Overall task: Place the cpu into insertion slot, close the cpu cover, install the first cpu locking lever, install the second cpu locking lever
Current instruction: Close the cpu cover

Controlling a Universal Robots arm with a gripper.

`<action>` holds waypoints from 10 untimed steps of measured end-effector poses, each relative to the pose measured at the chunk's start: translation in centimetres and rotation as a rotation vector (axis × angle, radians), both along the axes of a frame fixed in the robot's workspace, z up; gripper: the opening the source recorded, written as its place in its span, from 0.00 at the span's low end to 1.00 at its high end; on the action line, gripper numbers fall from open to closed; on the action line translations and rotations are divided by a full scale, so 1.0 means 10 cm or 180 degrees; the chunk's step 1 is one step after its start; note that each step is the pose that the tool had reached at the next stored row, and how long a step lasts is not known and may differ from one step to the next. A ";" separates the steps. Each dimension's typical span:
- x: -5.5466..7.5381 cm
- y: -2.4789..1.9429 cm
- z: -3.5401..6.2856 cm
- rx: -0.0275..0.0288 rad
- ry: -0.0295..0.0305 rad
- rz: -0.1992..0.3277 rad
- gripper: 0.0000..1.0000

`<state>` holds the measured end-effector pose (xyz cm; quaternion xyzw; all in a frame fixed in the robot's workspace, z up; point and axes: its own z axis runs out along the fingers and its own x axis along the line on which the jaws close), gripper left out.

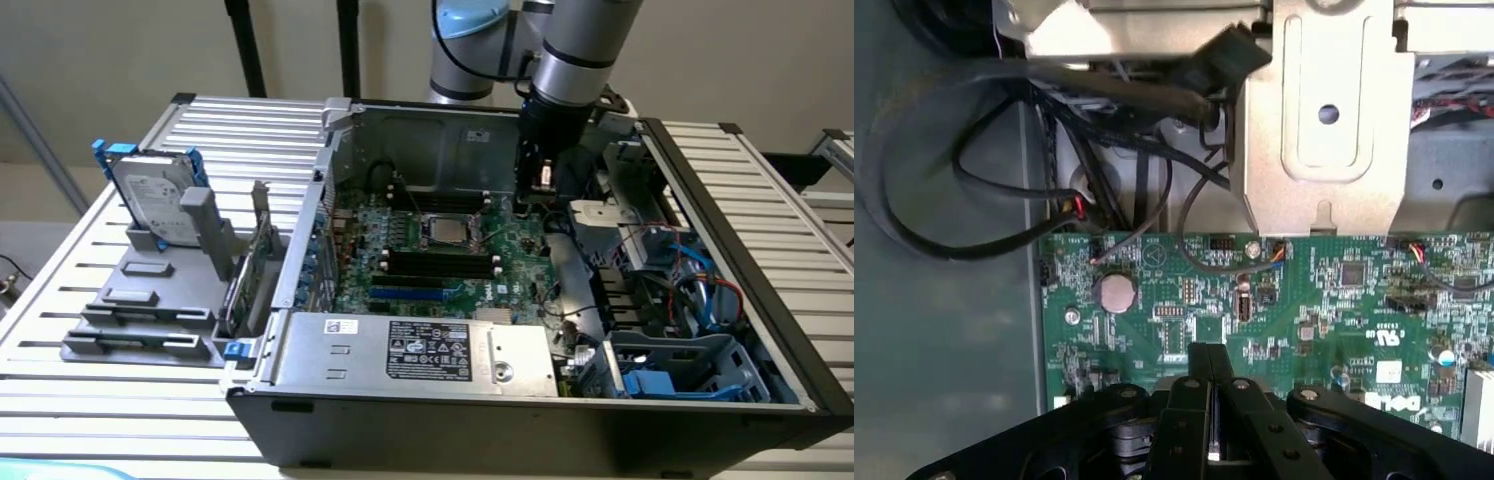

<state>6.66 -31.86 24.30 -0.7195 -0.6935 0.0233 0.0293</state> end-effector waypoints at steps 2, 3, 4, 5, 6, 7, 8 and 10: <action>0.01 0.002 -0.001 -0.0007 0.0114 0.0000 0.11; 0.01 0.002 -0.001 -0.0011 0.0172 0.0000 0.11; 0.01 0.002 0.000 -0.0015 0.0225 0.0000 0.11; 0.01 0.002 0.001 -0.0018 0.0269 0.0000 0.11; 0.01 0.002 0.001 -0.0020 0.0304 0.0000 0.11; 0.01 0.002 0.001 -0.0022 0.0336 0.0000 0.11; 0.01 0.003 0.001 -0.0022 0.0354 0.0000 0.11; -0.03 0.002 0.002 -0.0022 0.0372 0.0000 0.11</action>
